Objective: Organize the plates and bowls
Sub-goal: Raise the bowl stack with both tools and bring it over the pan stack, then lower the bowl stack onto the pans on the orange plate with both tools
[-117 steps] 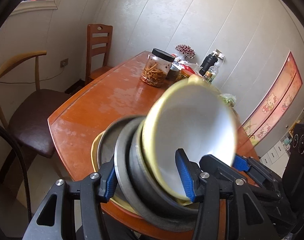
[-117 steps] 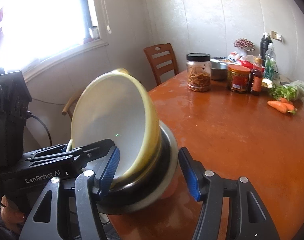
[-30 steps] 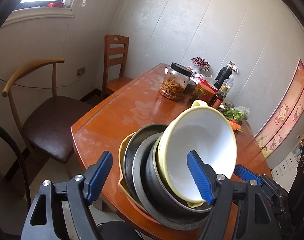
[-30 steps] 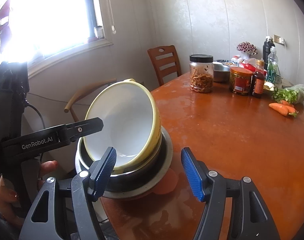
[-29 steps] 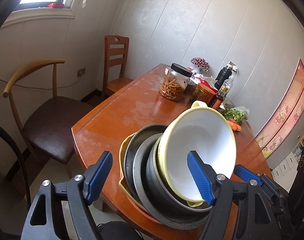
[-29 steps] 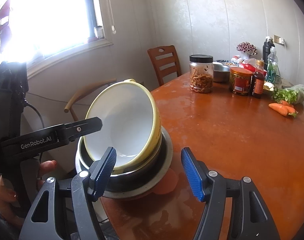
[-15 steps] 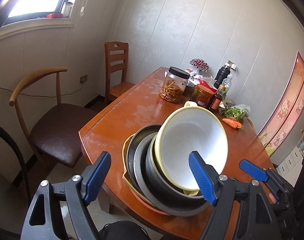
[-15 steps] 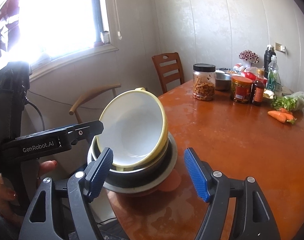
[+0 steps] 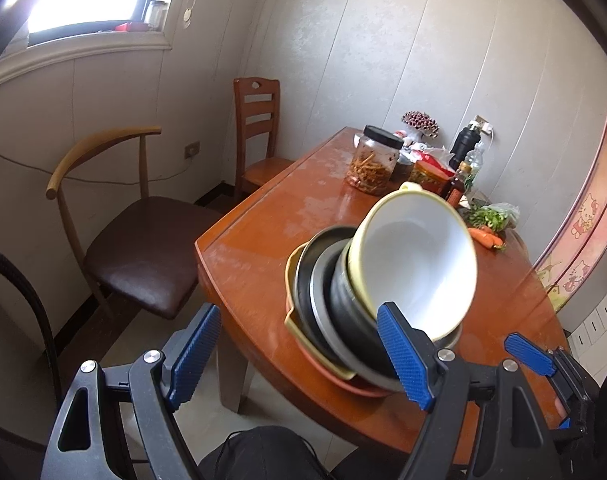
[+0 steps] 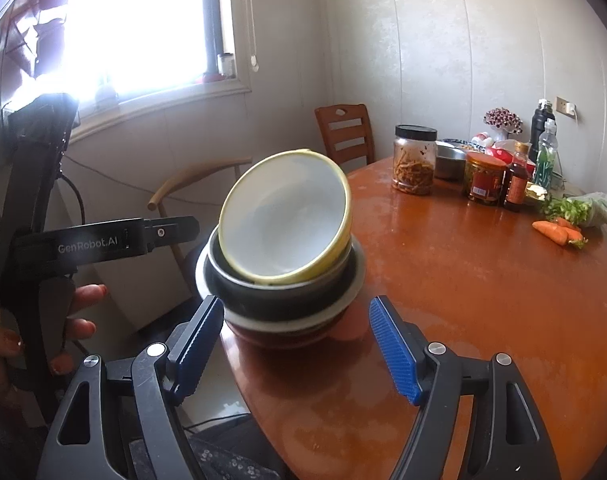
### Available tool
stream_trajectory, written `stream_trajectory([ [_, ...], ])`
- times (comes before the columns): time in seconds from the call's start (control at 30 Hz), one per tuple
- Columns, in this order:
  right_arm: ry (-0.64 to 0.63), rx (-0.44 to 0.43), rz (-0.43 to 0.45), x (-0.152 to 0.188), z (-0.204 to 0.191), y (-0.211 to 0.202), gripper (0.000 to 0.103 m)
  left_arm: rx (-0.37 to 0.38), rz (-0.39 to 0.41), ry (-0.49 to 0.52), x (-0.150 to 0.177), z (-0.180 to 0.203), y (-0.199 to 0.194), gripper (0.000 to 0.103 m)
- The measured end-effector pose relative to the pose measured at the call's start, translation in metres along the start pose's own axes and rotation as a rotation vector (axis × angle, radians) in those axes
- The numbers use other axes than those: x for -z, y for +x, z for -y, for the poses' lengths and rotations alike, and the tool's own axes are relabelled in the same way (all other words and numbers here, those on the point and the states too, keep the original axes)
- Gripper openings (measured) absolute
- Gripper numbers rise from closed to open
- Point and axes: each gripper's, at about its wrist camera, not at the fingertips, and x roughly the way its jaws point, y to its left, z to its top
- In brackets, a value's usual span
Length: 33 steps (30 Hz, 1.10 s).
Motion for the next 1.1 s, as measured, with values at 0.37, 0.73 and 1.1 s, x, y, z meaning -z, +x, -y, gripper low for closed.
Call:
stream_trajectory([
  [0.37,-0.006,0.002,-0.033,0.02,-0.001,0.002,0.078,-0.046,-0.066,-0.002,0.017,-0.014,0.011,0.08],
  [0.73,-0.004,0.011,-0.046,0.025,0.0,0.009,0.078,-0.047,-0.124,0.008,0.022,-0.021,0.032,0.08],
  [1.1,-0.021,0.007,-0.072,0.029,-0.004,0.022,0.078,0.012,-0.126,-0.11,0.002,-0.05,0.043,0.08],
])
